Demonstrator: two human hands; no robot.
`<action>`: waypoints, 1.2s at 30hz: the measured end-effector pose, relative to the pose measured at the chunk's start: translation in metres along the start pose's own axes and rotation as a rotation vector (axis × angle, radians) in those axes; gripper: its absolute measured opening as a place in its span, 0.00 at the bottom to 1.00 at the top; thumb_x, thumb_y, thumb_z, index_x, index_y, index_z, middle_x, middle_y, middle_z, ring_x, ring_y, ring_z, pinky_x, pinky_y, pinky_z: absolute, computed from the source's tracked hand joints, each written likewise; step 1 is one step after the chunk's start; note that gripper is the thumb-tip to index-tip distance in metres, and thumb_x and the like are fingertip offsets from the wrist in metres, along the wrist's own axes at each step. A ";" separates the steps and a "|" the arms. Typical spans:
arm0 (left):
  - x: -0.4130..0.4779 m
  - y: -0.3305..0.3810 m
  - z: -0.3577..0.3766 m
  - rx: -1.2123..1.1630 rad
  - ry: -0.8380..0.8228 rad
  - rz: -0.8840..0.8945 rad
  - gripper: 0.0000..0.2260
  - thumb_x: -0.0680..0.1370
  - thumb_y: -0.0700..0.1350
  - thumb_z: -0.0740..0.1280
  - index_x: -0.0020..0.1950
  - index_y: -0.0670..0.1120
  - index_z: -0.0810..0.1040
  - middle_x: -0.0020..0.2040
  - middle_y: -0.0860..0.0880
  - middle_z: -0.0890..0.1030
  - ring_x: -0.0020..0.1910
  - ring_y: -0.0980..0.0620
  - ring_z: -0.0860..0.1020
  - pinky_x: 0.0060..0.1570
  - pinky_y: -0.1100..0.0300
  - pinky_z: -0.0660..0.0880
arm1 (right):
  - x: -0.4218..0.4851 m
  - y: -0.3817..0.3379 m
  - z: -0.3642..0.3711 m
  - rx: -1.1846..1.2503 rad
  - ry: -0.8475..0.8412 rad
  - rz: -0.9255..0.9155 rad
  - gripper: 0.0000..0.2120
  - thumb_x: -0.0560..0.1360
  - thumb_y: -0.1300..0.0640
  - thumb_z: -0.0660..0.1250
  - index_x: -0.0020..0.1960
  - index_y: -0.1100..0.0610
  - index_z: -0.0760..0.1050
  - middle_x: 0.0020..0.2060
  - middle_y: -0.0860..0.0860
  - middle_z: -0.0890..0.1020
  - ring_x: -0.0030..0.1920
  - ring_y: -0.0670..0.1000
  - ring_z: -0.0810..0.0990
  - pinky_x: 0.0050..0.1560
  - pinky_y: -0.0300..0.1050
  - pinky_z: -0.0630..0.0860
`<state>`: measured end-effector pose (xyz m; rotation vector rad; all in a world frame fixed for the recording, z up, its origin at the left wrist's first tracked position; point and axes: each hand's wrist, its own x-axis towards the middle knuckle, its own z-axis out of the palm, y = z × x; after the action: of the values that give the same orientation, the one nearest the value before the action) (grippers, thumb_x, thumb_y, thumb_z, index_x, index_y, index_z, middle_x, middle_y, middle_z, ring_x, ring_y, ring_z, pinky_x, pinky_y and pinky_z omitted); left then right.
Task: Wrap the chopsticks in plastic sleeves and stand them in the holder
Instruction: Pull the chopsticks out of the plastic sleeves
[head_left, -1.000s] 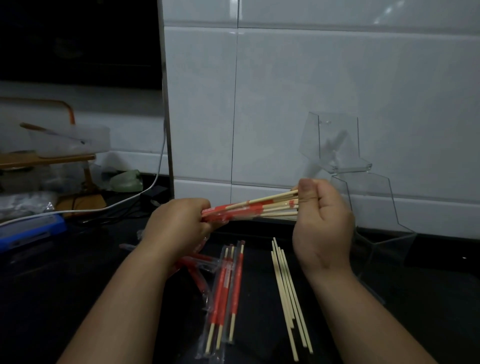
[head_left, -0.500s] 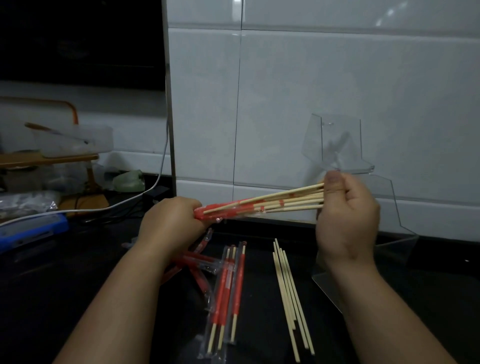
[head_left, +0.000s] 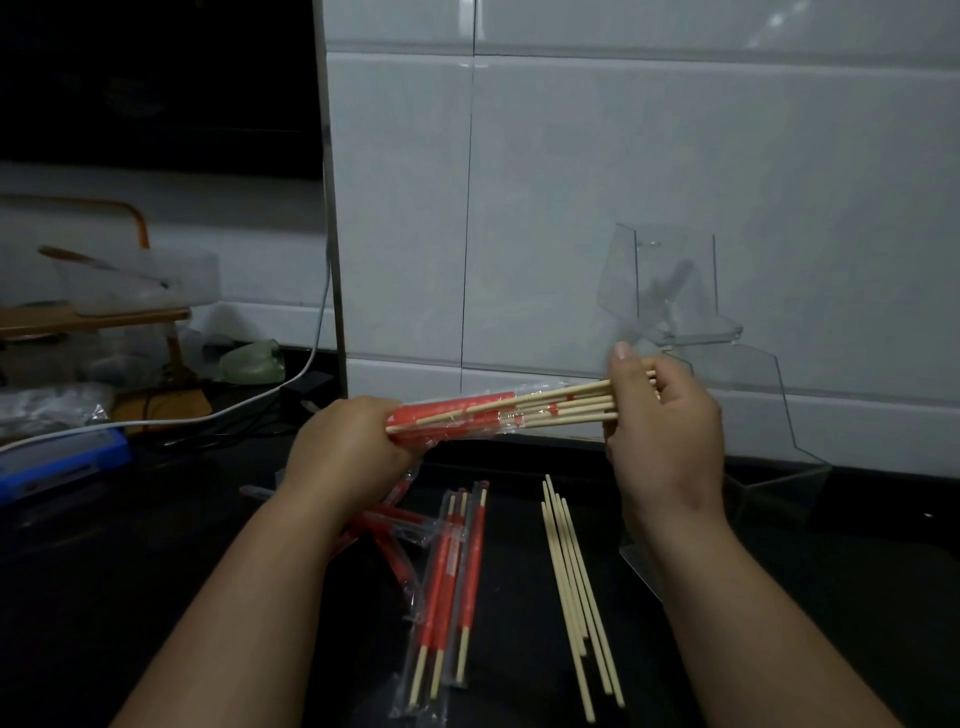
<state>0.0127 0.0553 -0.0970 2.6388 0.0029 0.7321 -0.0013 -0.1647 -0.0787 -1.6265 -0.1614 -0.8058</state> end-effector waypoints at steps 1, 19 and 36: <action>0.000 -0.001 0.000 -0.007 0.001 -0.002 0.11 0.76 0.57 0.69 0.38 0.52 0.79 0.41 0.49 0.82 0.45 0.43 0.79 0.38 0.57 0.67 | 0.000 0.000 0.000 -0.019 0.005 0.009 0.20 0.81 0.46 0.61 0.38 0.60 0.71 0.29 0.52 0.74 0.30 0.50 0.72 0.31 0.45 0.68; 0.011 -0.016 0.013 -0.043 0.124 -0.201 0.13 0.78 0.54 0.65 0.36 0.51 0.77 0.33 0.52 0.78 0.39 0.44 0.77 0.36 0.56 0.67 | 0.006 -0.024 -0.023 -0.068 0.242 -0.201 0.07 0.81 0.52 0.62 0.46 0.52 0.73 0.33 0.50 0.79 0.28 0.44 0.79 0.29 0.40 0.76; 0.012 -0.022 0.010 0.170 -0.315 -0.316 0.07 0.75 0.54 0.65 0.46 0.51 0.75 0.47 0.47 0.79 0.50 0.43 0.79 0.55 0.51 0.76 | 0.007 -0.026 -0.031 -0.256 0.410 -0.526 0.06 0.82 0.50 0.61 0.49 0.51 0.70 0.37 0.50 0.77 0.32 0.58 0.79 0.32 0.54 0.73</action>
<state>0.0304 0.0726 -0.1076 2.7914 0.3995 0.2169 -0.0218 -0.1888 -0.0534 -1.6350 -0.2020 -1.5998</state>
